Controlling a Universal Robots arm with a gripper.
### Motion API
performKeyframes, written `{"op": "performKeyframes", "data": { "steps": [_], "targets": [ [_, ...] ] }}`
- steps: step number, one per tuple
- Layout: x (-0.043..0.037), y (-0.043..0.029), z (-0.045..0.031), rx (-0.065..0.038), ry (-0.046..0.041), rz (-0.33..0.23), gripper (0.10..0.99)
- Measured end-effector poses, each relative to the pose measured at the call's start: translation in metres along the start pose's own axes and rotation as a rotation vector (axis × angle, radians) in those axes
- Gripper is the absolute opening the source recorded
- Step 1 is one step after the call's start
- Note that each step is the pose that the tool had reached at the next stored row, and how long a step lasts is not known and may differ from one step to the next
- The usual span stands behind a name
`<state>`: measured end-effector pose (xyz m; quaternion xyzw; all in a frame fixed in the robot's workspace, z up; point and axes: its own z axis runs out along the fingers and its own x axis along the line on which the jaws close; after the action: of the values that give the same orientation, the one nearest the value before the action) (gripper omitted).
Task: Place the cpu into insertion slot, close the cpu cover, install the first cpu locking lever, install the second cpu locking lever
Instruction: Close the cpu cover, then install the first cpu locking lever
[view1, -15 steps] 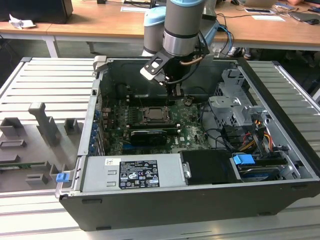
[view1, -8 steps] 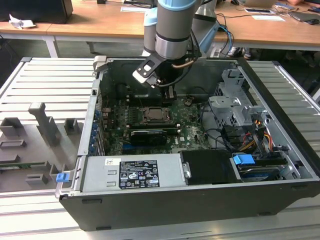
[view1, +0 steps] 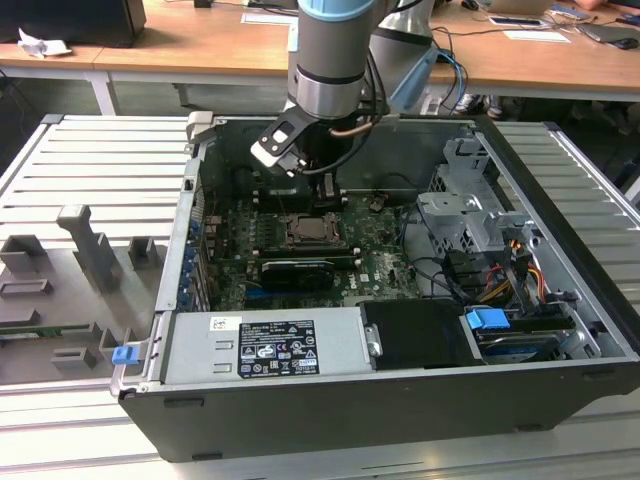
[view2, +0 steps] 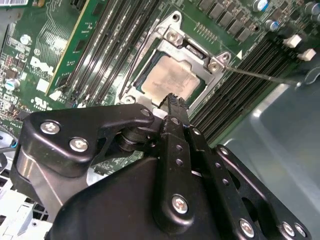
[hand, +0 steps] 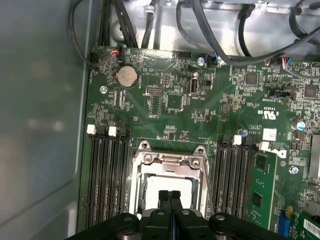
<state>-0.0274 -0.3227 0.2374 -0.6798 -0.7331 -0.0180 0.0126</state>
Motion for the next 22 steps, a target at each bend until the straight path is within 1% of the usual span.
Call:
{"op": "performKeyframes", "data": {
  "steps": [3,11,15,18,20,22],
  "targets": [
    [0.0003,-0.0034,0.0000,0.000,0.0000,0.000,0.106],
    [0.0005,-0.0076,-0.0006,0.000,-0.0004,0.000,0.106],
    [0.0009,-0.0075,-0.0072,0.000,-0.0020,0.000,0.106],
    [0.0015,-0.0074,-0.0209,0.000,-0.0030,0.000,0.106],
    [0.0017,-0.0073,-0.0263,0.000,-0.0031,0.000,0.106],
    [0.0018,-0.0073,-0.0289,0.000,-0.0031,0.000,0.106]
  ]
}}
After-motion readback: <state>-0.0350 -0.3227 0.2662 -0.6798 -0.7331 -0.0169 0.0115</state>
